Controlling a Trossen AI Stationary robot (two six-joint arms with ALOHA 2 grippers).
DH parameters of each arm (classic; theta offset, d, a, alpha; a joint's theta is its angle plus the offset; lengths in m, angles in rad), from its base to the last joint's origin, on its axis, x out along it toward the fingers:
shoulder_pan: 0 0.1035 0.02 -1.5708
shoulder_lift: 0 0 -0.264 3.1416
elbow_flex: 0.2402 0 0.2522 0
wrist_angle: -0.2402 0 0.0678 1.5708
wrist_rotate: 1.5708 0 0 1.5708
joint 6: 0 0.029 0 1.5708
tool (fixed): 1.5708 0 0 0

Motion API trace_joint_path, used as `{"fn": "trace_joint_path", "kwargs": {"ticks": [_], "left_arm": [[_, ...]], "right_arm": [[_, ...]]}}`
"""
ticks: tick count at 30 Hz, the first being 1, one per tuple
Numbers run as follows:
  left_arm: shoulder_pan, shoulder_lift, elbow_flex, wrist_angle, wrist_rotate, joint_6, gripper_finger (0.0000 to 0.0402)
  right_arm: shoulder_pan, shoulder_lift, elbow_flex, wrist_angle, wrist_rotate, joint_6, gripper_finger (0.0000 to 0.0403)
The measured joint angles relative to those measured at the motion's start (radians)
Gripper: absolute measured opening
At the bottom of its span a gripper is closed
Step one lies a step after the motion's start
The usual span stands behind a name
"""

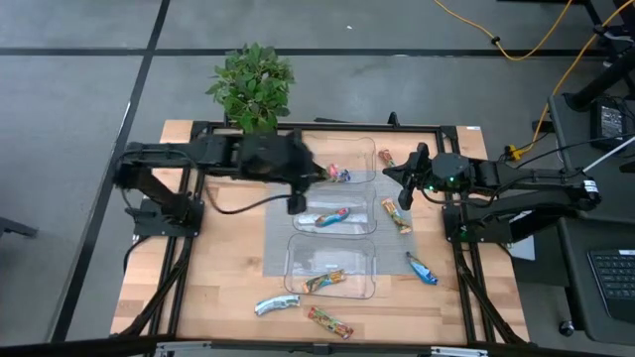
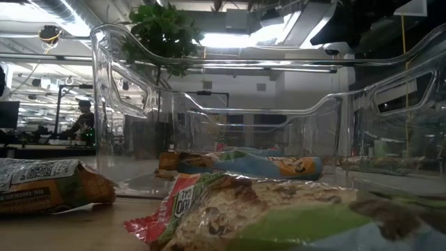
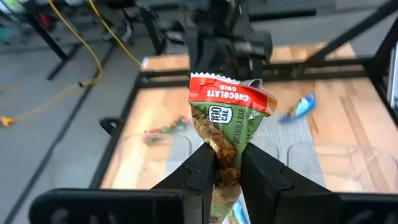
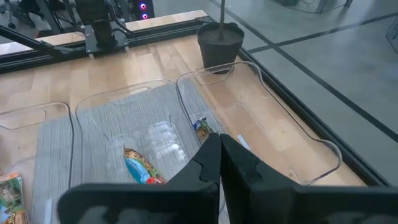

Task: Pick and place Granola Bars by type
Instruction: Put the red granola bar into the middle transparent bin

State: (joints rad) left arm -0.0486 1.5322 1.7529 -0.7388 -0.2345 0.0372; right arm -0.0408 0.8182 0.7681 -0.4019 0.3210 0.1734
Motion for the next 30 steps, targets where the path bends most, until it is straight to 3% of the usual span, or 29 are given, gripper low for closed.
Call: {"fn": "trace_joint_path", "kwargs": {"ticks": [16,30], "left_arm": [[0.094,0.287,0.01,-0.027,0.262,0.027,0.0061],[0.098,0.492,0.01,-0.066,0.282,0.073,0.0061]], "right_arm": [[0.0,0.0,0.0,0.0,0.0,0.001,0.0008],[0.0,0.0,0.0,0.0,0.0,0.001,0.0008]]}}
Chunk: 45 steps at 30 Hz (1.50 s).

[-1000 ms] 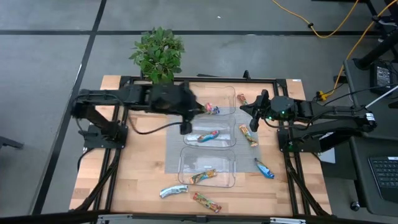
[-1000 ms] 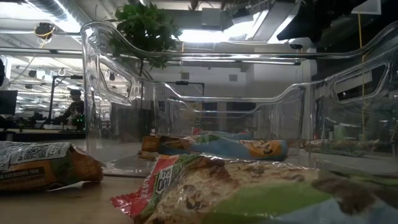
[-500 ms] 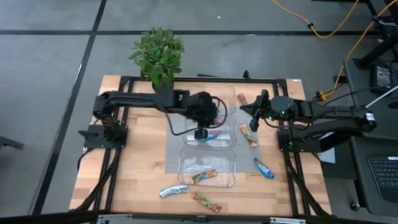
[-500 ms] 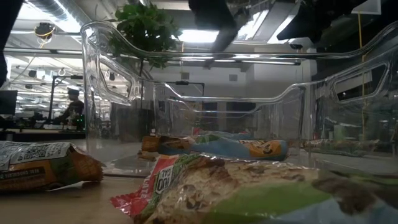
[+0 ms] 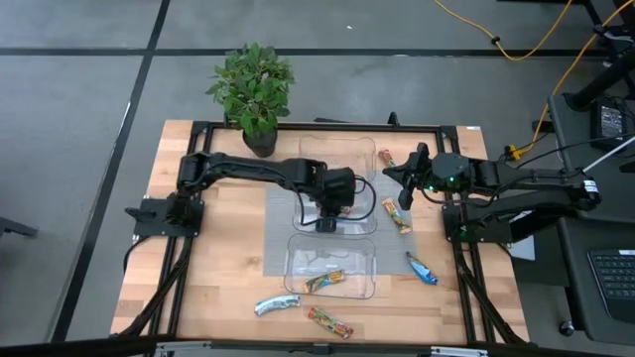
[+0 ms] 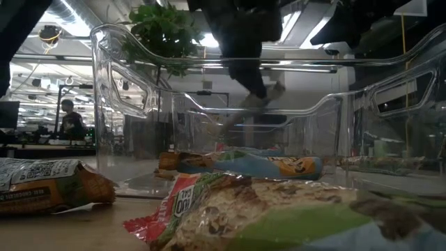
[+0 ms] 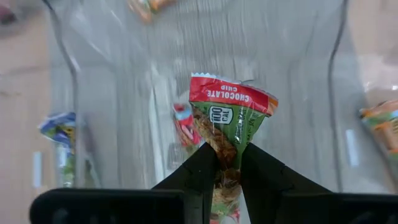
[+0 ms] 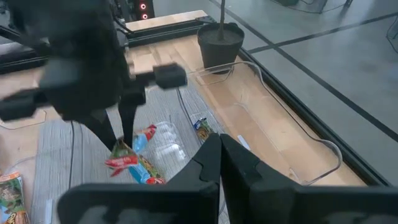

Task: Pick and place Granola Bars by type
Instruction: Put the red granola bar into the middle transparent bin, then put the yellow granola bar into the bottom transparent bin

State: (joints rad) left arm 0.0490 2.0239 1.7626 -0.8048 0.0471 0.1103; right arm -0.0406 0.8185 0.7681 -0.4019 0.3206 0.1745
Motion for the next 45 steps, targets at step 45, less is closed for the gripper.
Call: {"fn": "trace_joint_path", "kwargs": {"ticks": [45], "left_arm": [[0.008,-0.051,-0.021,-0.045,-0.093,-0.153,0.0165]], "right_arm": [[0.0,0.0,0.0,-0.014,0.0,-0.053,0.0008]]}}
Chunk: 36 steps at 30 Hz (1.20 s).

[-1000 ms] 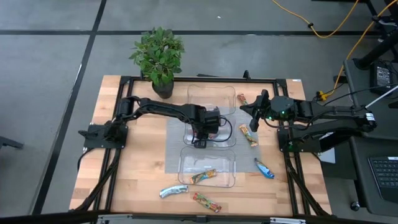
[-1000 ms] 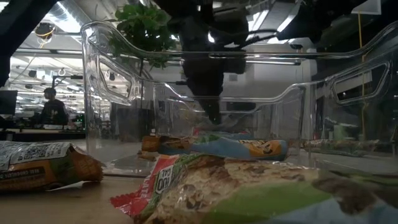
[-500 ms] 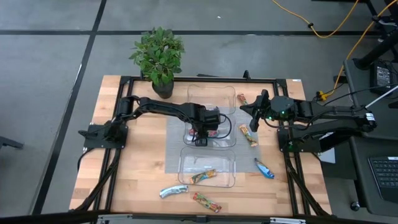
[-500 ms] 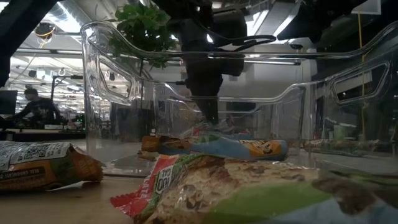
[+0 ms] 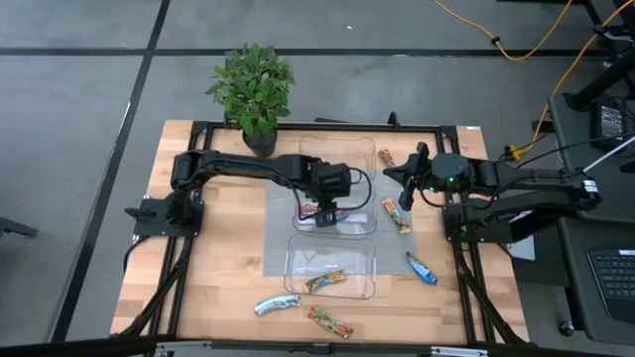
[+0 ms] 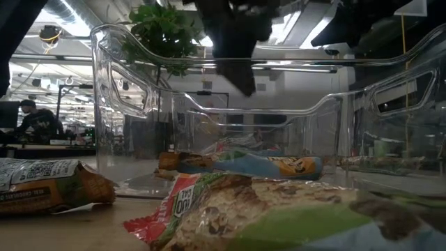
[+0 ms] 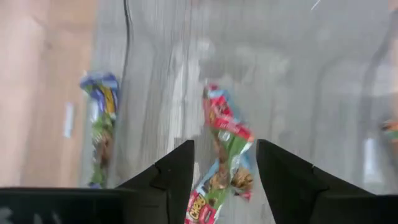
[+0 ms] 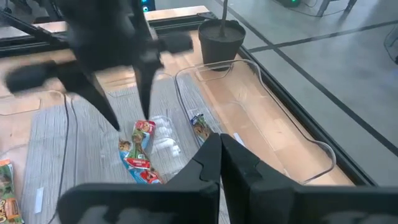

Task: Pick and place Granola Bars by type
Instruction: Put the yellow granola bar into the bottom transparent bin

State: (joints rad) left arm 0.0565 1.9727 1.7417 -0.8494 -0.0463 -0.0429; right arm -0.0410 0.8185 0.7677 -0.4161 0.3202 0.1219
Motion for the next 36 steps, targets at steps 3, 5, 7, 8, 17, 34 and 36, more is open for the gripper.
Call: {"fn": "trace_joint_path", "kwargs": {"ticks": [3,5,7,8,17,34,36], "left_arm": [[-0.02,-0.032,0.037,0.002,0.0,-0.002,0.0158],[-0.041,-0.059,0.057,0.002,-0.009,-0.011,0.0153],[-0.065,-0.086,0.072,0.008,-0.028,-0.03,0.0148],[-0.079,-0.099,0.078,0.006,-0.035,-0.039,0.0146],[-0.221,-0.202,0.082,-0.089,-0.048,-0.126,0.013],[-0.633,-0.231,0.036,-0.304,-0.099,-0.393,0.0103],[-0.678,-0.232,0.008,-0.276,-0.11,-0.441,0.0102]], "right_arm": [[0.0,0.0,0.0,-0.001,0.0,0.0,0.0008],[0.0,0.0,0.0,0.0,0.0,0.0,0.0008],[0.0,0.0,0.0,0.0,0.0,0.0,0.0008],[0.0,0.0,0.0,0.0,0.0,0.001,0.0008],[0.0,0.0,0.0,0.002,0.0,-0.003,0.0008],[0.0,0.0,0.0,0.003,0.0,0.0,0.0008],[0.0,0.0,0.0,0.003,0.0,0.0,0.0008]]}}
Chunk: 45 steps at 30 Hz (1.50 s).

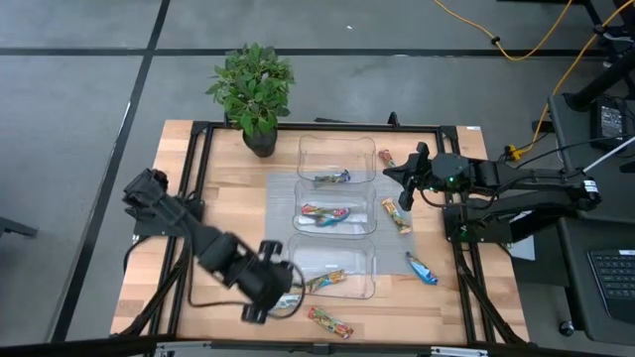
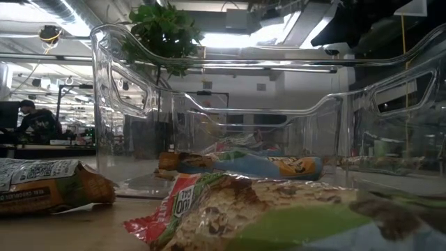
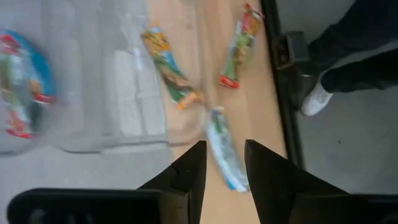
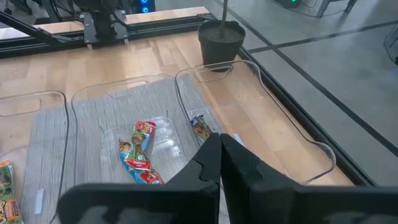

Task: Pick and place Granola Bars by type
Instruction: Put the yellow granola bar into the bottom transparent bin

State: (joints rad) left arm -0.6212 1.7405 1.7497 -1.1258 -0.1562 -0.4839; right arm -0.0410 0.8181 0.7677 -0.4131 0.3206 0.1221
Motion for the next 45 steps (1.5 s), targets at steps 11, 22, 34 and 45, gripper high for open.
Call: {"fn": "trace_joint_path", "kwargs": {"ticks": [11,22,34,45], "left_arm": [[-0.174,0.001,-0.19,0.071,-0.114,-0.363,0.0105],[-0.214,0.002,-0.397,0.35,-0.118,-0.542,0.0137],[-0.196,0.088,-0.438,0.38,-0.06,-0.639,0.0238],[-0.184,0.216,-0.438,0.447,-0.059,-0.641,0.0258]], "right_arm": [[0.0,0.0,0.0,0.0,0.0,0.003,0.0008],[0.0,0.0,0.0,0.0,0.0,0.007,0.0008],[0.0,0.0,0.0,0.0,-0.036,0.056,0.0008],[0.0,0.0,0.0,-0.001,-0.036,0.056,0.0008]]}}
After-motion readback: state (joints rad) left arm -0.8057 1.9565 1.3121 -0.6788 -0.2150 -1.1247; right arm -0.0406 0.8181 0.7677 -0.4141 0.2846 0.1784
